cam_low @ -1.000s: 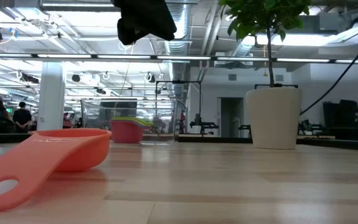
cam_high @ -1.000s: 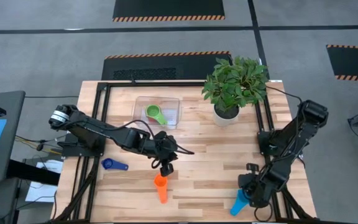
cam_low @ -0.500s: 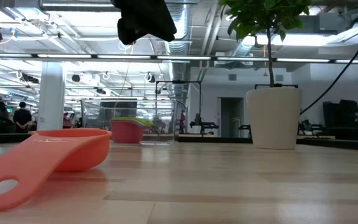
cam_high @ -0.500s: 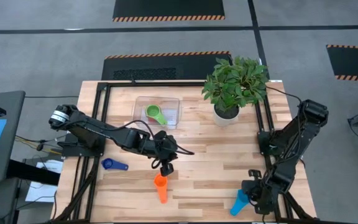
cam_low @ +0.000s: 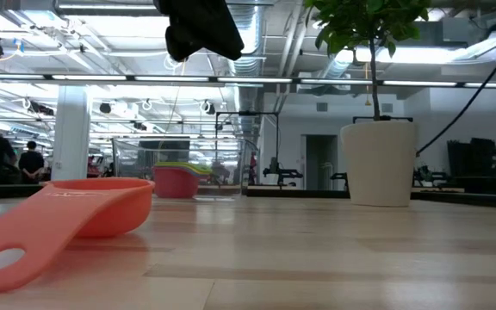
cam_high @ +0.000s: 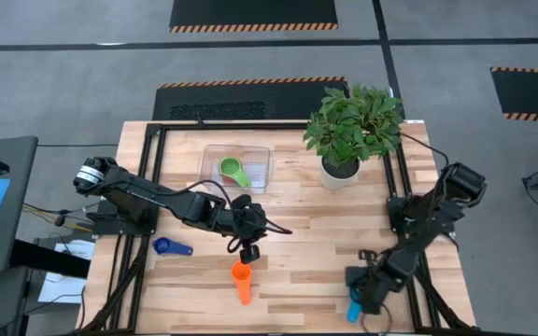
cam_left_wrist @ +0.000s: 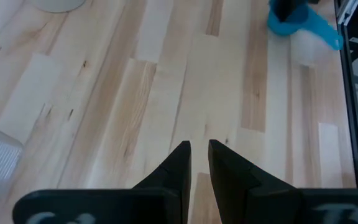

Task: Nest measuring cups in basket
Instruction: Stack the light blue measuring cup on top of the green measuring cup in the transparent bin

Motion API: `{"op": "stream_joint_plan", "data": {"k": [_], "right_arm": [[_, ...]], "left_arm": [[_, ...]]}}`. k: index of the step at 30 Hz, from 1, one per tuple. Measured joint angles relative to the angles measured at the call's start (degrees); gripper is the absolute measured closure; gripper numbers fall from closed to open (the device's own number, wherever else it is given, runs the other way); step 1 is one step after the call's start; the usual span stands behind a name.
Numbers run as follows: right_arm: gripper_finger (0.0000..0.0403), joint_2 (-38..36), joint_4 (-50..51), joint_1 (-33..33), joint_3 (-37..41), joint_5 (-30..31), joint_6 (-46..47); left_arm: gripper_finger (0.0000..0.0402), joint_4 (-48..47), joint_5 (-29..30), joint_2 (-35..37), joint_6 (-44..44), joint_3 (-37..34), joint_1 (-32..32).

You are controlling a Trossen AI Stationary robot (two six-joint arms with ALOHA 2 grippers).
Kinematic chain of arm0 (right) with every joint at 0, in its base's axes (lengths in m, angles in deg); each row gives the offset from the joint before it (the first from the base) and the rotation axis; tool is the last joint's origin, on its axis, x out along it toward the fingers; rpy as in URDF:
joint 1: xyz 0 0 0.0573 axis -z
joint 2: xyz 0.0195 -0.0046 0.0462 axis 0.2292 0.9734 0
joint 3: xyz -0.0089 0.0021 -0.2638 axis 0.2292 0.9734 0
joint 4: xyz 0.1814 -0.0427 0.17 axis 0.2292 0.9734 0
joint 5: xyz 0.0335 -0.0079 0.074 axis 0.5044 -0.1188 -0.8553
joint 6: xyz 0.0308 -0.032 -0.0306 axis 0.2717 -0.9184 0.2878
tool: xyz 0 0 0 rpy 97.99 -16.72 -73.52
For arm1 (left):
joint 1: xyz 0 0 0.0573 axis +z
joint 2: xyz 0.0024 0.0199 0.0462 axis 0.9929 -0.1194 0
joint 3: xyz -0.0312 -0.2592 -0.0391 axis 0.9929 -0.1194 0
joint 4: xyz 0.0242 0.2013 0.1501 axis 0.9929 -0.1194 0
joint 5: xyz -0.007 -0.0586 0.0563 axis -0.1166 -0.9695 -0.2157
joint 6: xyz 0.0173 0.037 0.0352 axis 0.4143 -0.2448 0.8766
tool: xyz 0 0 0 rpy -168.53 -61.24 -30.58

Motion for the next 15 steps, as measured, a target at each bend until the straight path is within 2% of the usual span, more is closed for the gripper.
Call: {"op": "stream_joint_plan", "data": {"k": [5, 8, 12, 15], "right_arm": [[0.0397, -2.3, 0.4, 6.9, -2.3, 11.3, -3.1], [0.0389, -5.8, 0.5, 7.2, -3.4, 17.5, -1.5], [0.0384, -10.1, 0.1, 4.4, -3.6, 20.4, -1.2], [0.0394, -11.7, 4.1, 2.0, -3.7, 20.4, 3.3]], "left_arm": [[0.0358, -0.3, 0.0, 0.0, 2.0, 0.0, 0.0], [0.0358, -0.4, 0.0, 0.0, 2.8, 0.0, 0.1], [0.0358, -1.3, 0.0, 0.0, 2.8, 0.0, 0.2], [0.0358, -1.8, 0.0, 0.0, 2.8, 0.0, 0.2]]}}
